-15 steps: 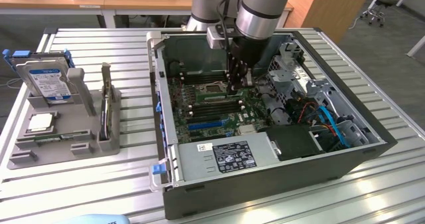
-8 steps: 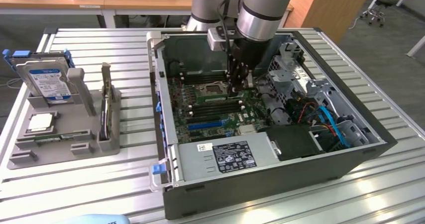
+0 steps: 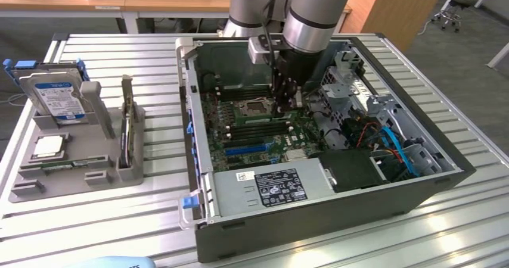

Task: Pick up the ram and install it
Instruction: 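Insert the ram into the slot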

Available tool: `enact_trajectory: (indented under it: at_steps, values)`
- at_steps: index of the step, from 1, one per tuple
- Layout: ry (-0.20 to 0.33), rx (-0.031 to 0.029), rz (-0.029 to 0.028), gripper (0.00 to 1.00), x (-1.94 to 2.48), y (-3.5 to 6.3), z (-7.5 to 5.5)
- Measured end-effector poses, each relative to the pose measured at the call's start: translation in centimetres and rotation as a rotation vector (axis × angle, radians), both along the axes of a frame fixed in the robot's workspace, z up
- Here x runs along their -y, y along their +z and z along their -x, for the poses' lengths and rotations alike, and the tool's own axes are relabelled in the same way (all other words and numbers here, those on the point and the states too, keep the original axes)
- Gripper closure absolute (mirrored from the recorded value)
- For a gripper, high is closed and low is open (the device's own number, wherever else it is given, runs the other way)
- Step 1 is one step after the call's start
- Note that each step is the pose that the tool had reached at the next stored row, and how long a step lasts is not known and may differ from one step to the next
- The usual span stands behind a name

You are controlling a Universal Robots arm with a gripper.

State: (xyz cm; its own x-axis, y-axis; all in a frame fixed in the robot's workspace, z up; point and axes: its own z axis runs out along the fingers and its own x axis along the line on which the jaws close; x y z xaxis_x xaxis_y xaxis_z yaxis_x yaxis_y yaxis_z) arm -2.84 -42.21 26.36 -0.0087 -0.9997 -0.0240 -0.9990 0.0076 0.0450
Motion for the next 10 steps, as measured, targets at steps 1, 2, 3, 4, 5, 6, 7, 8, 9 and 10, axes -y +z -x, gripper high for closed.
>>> enact_trajectory:
  at_steps: [1,2,3,4,5,6,7,8,9,10]
  values:
    - [0.0,0.0,0.0,0.89,0.0,-0.12,0.0]
    - [0.0,0.0,-0.0002,0.89,0.0,-0.25,0.0]
    - [0.0,0.0,-0.0001,0.89,0.0,-0.36,0.0]
    - [0.0,0.0,0.0,0.89,0.0,-0.46,0.0]
    - [0.0,0.0,0.0001,0.89,0.0,-0.56,0.0]
    - [0.0,0.0,0.0,0.89,0.0,-0.61,0.0]
    - [0.0,-0.0001,0.0002,0.89,0.0,-0.64,0.0]
    - [0.0,-0.0001,0.0003,0.89,0.0,-0.66,0.0]
    - [0.0,-0.0001,0.0003,0.89,0.0,-0.67,0.0]
    - [0.0,-0.0001,0.0002,0.89,0.0,-0.68,0.0]
